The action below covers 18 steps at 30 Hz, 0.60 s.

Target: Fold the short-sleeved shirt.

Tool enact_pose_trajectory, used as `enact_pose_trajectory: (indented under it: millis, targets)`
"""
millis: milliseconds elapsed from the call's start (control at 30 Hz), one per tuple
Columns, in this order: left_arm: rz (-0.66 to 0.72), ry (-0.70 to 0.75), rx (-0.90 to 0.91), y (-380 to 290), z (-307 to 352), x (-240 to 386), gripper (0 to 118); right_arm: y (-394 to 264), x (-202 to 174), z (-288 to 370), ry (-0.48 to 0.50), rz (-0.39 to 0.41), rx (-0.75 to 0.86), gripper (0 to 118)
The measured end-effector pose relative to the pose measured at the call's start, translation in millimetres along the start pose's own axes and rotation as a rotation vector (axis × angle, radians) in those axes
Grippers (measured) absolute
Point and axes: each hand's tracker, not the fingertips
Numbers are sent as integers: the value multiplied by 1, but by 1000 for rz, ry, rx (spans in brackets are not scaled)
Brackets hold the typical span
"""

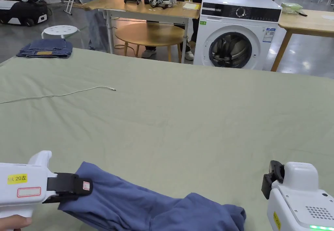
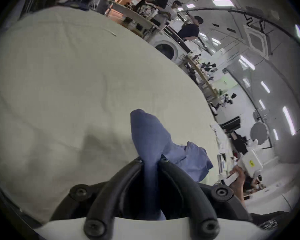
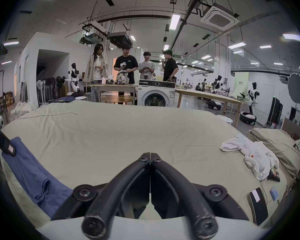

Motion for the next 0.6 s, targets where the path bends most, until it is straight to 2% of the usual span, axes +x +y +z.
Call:
enact_pose_trajectory:
  millis: [300,600]
  targets:
    - [-111,-11,-13,-6,-6,74,3,0,-1,1,12,-16,3,0]
    - [-227,-50,-104,-15,-49,146,3,-4,10,5,2,-34,5,0]
